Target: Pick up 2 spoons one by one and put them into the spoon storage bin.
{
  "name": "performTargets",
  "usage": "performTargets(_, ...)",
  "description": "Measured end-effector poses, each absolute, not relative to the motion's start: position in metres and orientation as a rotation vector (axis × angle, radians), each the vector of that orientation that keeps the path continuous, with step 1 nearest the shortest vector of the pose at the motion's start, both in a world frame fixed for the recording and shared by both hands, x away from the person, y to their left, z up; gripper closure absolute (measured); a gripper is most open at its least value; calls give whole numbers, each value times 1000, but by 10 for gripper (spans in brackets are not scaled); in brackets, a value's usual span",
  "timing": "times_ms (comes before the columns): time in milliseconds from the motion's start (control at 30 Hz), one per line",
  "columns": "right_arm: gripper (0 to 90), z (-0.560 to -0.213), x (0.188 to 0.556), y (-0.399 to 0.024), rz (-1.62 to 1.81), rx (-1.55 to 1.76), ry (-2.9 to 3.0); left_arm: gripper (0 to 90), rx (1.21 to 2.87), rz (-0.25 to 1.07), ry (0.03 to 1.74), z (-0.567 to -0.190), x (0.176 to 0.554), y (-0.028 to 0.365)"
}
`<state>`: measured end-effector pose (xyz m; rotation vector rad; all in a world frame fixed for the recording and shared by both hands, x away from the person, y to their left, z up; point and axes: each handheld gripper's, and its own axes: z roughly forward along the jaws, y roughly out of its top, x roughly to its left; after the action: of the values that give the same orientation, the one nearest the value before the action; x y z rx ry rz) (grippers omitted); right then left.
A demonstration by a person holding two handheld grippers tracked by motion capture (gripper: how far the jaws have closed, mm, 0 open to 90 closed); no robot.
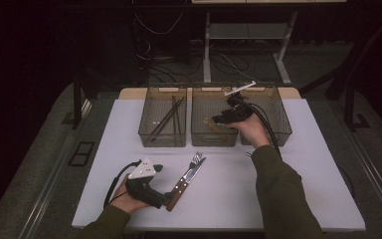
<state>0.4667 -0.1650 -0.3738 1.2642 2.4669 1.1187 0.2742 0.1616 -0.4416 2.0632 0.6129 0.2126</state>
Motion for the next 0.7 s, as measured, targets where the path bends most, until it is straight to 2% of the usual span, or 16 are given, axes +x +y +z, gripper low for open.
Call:
performTargets(400, 379, -356, 438, -200, 1274, 1168, 2487, 0, 2067, 215, 622, -442, 274, 162)
performTargets(467, 344, -355, 431, -204, 1271, 1155, 2479, 0, 2068, 215, 622, -442, 274, 161)
performTargets(700, 316, -350, 409, -220, 1269, 1138, 2444, 0, 2072, 213, 621, -442, 274, 161)
